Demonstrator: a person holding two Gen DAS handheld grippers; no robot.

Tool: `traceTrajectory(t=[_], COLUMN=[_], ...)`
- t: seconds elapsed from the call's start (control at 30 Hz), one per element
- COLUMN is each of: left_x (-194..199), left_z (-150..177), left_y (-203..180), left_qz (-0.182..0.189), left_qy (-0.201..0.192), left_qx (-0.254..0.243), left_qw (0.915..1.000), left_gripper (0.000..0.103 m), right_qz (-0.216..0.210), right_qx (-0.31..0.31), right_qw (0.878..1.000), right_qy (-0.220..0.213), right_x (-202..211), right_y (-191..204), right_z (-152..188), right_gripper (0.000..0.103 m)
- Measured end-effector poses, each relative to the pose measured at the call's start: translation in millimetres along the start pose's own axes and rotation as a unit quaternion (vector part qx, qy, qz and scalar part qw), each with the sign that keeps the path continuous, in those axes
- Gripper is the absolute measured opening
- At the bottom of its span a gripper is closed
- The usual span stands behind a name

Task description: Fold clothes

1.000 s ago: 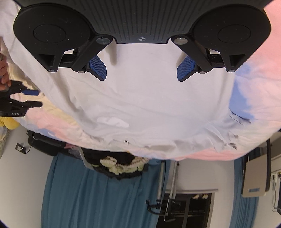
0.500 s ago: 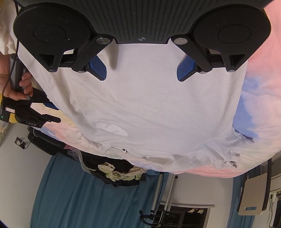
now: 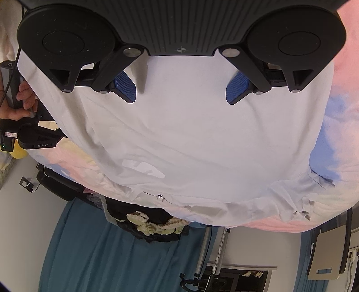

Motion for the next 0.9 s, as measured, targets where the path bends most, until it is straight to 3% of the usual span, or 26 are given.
traceTrajectory(t=[0.23, 0.37, 0.4, 0.43, 0.47, 0.5, 0.67, 0.77, 0.9], left_x=[2, 2, 2, 2, 2, 2, 5, 6, 5], left_z=[-1, -1, -1, -1, -1, -1, -3, -3, -3], left_y=[1, 3, 3, 4, 5, 5, 8, 9, 7], left_qz=[-0.001, -0.003, -0.005, -0.006, -0.007, -0.008, -0.008, -0.007, -0.004], left_qy=[-0.001, -0.002, -0.003, -0.003, -0.004, -0.004, -0.007, -0.006, -0.007], left_qx=[0.01, 0.013, 0.011, 0.011, 0.012, 0.013, 0.017, 0.019, 0.011], left_qw=[0.9999, 0.9999, 0.9999, 0.9999, 0.9999, 0.9999, 0.9998, 0.9998, 0.9999], left_gripper=[0.089, 0.089, 0.089, 0.089, 0.089, 0.089, 0.089, 0.089, 0.089], right_qz=[-0.03, -0.031, -0.032, -0.032, -0.031, -0.03, -0.024, 0.002, 0.042], right_qx=[-0.019, -0.023, -0.024, -0.025, -0.026, -0.028, -0.015, 0.025, 0.073], right_qw=[0.999, 0.999, 0.999, 0.999, 0.999, 0.999, 0.993, 0.983, 0.967], right_qy=[0.014, 0.005, 0.003, 0.001, -0.011, -0.024, -0.114, -0.181, -0.24], right_x=[9, 13, 14, 15, 18, 21, 54, 82, 107], right_y=[12, 15, 15, 16, 16, 15, 25, 34, 42], right_z=[11, 14, 14, 15, 13, 11, -24, -57, -106], right_gripper=[0.026, 0.036, 0.032, 0.02, 0.009, 0.006, 0.004, 0.004, 0.002])
Point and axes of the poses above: each gripper's, at about its wrist camera, not at the fingertips, and x roughly against the way its jaws point, y to its left, z to its underside, the point moved 10 cm from there along -x, roughly the way its jaws point, and after that the axes turned 4 degrees about -y, right-handed, at the moved point
